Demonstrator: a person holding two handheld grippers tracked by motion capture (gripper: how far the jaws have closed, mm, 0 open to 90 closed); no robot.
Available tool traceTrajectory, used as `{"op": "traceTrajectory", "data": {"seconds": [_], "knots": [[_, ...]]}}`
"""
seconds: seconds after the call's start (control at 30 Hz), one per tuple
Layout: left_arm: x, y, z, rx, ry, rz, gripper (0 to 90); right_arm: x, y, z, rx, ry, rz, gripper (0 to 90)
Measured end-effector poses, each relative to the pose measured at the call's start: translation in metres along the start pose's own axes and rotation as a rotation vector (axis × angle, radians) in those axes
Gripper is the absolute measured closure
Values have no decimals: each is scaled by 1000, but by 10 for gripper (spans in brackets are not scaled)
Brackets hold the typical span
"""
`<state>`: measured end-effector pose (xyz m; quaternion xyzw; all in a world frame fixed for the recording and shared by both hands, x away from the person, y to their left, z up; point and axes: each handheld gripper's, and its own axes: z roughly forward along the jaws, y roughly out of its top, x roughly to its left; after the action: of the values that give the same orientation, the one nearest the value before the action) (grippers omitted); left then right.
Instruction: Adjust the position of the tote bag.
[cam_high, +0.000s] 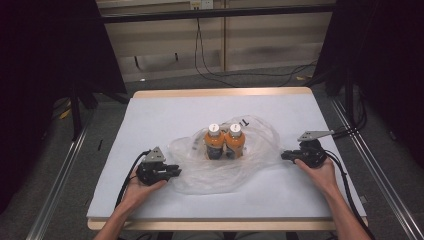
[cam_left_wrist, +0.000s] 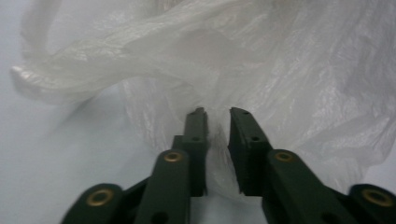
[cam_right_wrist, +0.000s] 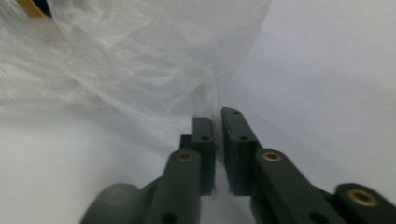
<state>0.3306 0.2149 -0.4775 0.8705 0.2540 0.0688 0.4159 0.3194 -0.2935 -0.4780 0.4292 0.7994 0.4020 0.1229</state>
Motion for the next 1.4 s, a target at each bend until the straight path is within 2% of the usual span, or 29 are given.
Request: {"op": "traceTrajectory", "data": {"seconds": [0.03, 0.07, 0.1, 0.2, 0.23, 0.27, 0.3, 0.33, 0.4, 0.43, 0.53, 0.6, 0.73, 0.8, 0.83, 0.93, 0.97, 1.03, 1.07, 1.1, 1.13, 1.17, 1.2, 1.27, 1.3, 1.33, 1.4], "knots": [[0, 1, -3, -22, -3, -4, 700, 0, 1, -2, -23, 2, 6, 779], [0, 1, -3, -22, -3, -4, 665, 0, 1, -2, -23, 2, 6, 779], [0, 2, -7, -33, 4, -5, 665, 0, 2, -4, -40, 3, 10, 753], [-3, 5, -17, -87, -10, -6, 605, 3, 5, -12, -83, -10, 20, 588], [-6, 8, -23, -119, -10, -4, 543, 6, 10, -18, -118, -19, 23, 510], [-7, 9, -27, -134, -7, 6, 540, 7, 12, -21, -130, -27, 26, 464], [-7, 9, -27, -134, -7, 6, 528, 7, 12, -21, -130, -27, 26, 464], [-9, 12, -33, -161, -10, 3, 512, 9, 17, -28, -171, -23, 31, 387], [-10, 12, -34, -169, -12, -2, 507, 10, 20, -31, -187, -28, 30, 361], [-11, 13, -37, -174, -10, 9, 498, 11, 21, -34, -203, -28, 34, 340], [-13, 16, -44, -200, -17, 6, 465, 16, 28, -50, -259, -21, 23, 298], [-13, 18, -46, -209, -12, 3, 463, 19, 31, -57, -275, -23, 17, 277], [-10, 23, -56, -236, -12, 0, 479, 25, 37, -68, -309, -17, -2, 277], [-9, 26, -61, -249, 9, -7, 504, 28, 40, -76, -329, -10, -8, 277], [-9, 28, -62, -260, 0, -11, 535, 32, 45, -82, -335, -15, -17, 283], [-10, 37, -61, -260, -2, 13, 553, 36, 49, -84, -339, 7, -33, 351], [-13, 46, -56, -249, -27, 36, 591, 44, 54, -83, -331, 33, -57, 446], [-17, 55, -47, -233, -49, 59, 636, 52, 61, -76, -312, 61, -87, 515], [-18, 59, -42, -207, -60, 73, 663, 56, 65, -72, -302, 81, -101, 569], [-18, 59, -42, -207, -60, 73, 680, 56, 65, -72, -302, 81, -101, 569], [-19, 64, -36, -192, -64, 84, 698, 63, 72, -61, -278, 116, -128, 628], [-19, 68, -30, -176, -85, 83, 698, 63, 72, -61, -278, 116, -128, 628], [-18, 72, -23, -148, -115, 78, 708, 65, 75, -55, -255, 130, -139, 664], [-16, 79, -13, -111, -104, 93, 717, 69, 81, -42, -201, 136, -168, 691], [-12, 85, -7, -119, -118, 79, 736, 68, 85, -31, -169, 155, -172, 747], [-12, 85, -7, -119, -118, 79, 747, 68, 85, -31, -169, 155, -172, 747], [-9, 90, -2, -115, -126, 89, 775, 66, 87, -17, -145, 169, -169, 806]]}}
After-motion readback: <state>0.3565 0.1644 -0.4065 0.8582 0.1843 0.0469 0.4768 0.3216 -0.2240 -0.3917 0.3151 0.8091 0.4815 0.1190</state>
